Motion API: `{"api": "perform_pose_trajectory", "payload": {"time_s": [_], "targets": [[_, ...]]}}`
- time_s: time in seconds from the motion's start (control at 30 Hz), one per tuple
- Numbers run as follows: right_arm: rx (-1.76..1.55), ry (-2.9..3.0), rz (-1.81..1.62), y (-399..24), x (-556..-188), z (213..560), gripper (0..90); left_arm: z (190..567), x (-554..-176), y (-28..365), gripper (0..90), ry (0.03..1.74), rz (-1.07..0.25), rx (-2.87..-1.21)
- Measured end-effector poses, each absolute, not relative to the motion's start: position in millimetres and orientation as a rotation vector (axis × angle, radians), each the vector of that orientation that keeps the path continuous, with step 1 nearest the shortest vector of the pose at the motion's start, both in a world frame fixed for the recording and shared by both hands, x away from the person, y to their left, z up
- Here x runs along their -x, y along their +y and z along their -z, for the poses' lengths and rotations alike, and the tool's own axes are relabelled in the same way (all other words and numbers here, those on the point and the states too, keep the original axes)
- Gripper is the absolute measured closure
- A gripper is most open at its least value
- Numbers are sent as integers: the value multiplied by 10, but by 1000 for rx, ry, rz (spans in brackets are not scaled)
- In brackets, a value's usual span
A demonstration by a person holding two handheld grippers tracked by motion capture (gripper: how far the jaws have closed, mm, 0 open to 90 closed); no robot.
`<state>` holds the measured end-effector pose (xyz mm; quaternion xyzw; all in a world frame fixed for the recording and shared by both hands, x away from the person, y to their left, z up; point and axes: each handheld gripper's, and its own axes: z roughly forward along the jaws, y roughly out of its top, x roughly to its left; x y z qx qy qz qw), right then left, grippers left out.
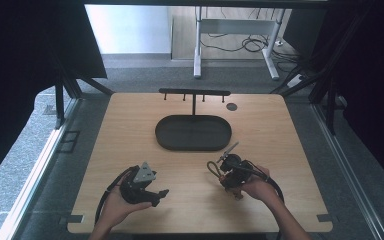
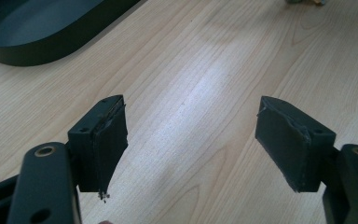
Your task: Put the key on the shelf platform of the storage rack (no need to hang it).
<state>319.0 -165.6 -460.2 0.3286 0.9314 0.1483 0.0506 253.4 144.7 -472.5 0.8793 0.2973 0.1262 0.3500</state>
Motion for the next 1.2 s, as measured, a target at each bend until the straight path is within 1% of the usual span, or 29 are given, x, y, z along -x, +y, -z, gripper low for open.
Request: {"api": "perform_pose_trajectory", "payload": {"time_s": [0.3,0.7,0.9,1.2], "targets": [[-976,2797,-506,-1785,-3150,4304,669,4741,-2543,1429,256,766,-320,-2287],[-968,2775,-525,-1846,-3197,4160,669,4749,-2548,1431,256,770,-317,-2287],[-965,2759,-549,-1842,-3279,4062,668,4751,-2549,1437,256,772,-315,-2285],[-972,2750,-550,-1850,-3360,4002,668,4760,-2558,1438,256,772,-313,-2290]]}}
